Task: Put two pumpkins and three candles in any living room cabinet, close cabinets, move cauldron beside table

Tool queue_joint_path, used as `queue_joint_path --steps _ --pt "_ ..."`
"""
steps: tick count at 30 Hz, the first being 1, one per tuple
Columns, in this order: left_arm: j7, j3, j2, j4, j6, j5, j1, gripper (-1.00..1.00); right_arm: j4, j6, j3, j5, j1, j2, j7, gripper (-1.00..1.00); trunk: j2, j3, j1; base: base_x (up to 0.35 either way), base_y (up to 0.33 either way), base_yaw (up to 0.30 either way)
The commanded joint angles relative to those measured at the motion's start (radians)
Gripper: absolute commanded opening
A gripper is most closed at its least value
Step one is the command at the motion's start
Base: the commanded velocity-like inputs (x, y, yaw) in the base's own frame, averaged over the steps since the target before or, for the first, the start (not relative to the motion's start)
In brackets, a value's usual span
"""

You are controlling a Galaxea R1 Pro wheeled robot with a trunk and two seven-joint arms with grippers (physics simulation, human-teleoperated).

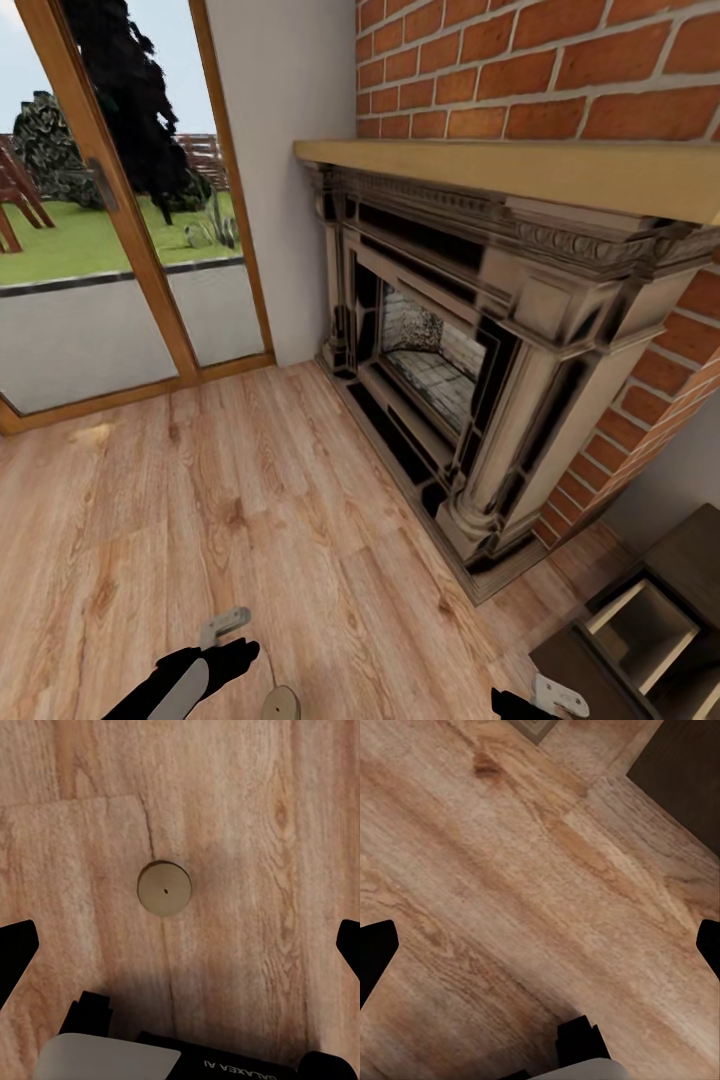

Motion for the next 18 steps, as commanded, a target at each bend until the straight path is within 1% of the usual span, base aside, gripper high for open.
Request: queue_joint_path --steps 1,10,13,16,18 --pt "0.01 -0.007 0.002 -0.003 0.001 0.01 -0.001 1.0 -0.001 -0.004 0.009 -0.01 0.0 -0.001 -0.005 1.0 -0.008 -0.004 0.004 0.0 0.0 0.0" --pt "0.01 -0.008 0.002 -0.003 0.001 0.01 -0.001 1.0 -0.002 -0.005 0.011 -0.01 0.0 0.0 -0.004 1.0 -0.071 -0.032 0.038 0.0 0.0 0.0" --pt "0.01 -0.01 0.002 -0.003 0.001 0.01 -0.001 1.0 -0.019 -0.005 0.036 -0.01 0.0 0.0 -0.002 1.0 -0.092 -0.042 0.05 0.0 0.0 0.0" --pt "0.01 -0.009 0.002 -0.003 0.001 0.01 -0.001 1.0 -0.064 -0.005 0.078 -0.011 0.0 -0.001 0.004 1.0 -0.113 -0.051 0.061 0.0 0.0 0.0" --pt "0.01 -0.011 0.002 -0.003 0.001 0.01 -0.001 1.0 -0.078 -0.004 0.089 -0.011 0.0 -0.001 0.005 1.0 -0.127 -0.057 0.069 0.0 0.0 0.0"
